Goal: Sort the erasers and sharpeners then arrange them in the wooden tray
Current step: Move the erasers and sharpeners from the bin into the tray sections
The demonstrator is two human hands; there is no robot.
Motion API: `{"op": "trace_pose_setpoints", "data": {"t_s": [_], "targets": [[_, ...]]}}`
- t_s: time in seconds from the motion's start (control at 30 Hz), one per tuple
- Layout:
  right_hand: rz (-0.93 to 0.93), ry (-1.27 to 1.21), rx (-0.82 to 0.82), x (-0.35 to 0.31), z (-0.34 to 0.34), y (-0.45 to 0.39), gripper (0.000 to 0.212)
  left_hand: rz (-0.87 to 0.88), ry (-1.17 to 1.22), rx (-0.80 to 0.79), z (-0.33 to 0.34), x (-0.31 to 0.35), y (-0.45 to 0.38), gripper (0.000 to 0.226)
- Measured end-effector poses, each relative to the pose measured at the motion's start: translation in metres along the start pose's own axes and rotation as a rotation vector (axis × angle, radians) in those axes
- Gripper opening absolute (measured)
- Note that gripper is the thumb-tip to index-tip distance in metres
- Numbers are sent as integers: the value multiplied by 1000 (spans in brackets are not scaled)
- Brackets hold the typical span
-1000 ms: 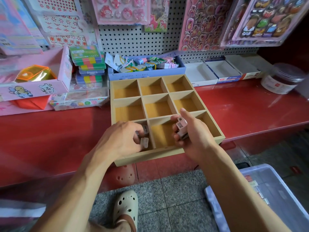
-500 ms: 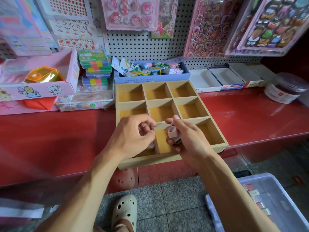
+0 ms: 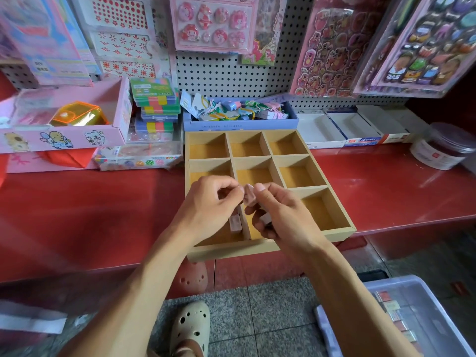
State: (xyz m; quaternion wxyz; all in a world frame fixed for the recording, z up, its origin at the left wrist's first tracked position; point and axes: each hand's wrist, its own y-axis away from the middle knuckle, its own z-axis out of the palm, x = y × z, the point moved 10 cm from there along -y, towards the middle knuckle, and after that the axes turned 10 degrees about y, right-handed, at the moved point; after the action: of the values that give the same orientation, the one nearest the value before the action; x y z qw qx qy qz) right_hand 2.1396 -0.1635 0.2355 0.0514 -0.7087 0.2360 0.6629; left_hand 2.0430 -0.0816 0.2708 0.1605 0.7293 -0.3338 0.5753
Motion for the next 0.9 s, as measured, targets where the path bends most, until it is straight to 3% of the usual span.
{"op": "trace_pose_setpoints", "data": {"t_s": [0.13,0.27,0.4,0.5,0.7,0.9], "targets": [[52,-127,-24,5,9,-3,27,-26,77,63,-5,-5,0,8],[81,-223,-51,10,10,-4,23,2,102,2,-2,-4,1,28],[72,-115,-36,11,5,-2,26,0,67,23,-10,-6,0,26],[91,-70,95,13,-16,0,33,-47,-138,6,-23,-16,0,26],[162,-193,188,24,-36,-3,34,-165,-607,-265,-6,-38,11,25],[141,-52,153,21,-33,-1,13,-48,-893,-199,5,-36,5,19]]}}
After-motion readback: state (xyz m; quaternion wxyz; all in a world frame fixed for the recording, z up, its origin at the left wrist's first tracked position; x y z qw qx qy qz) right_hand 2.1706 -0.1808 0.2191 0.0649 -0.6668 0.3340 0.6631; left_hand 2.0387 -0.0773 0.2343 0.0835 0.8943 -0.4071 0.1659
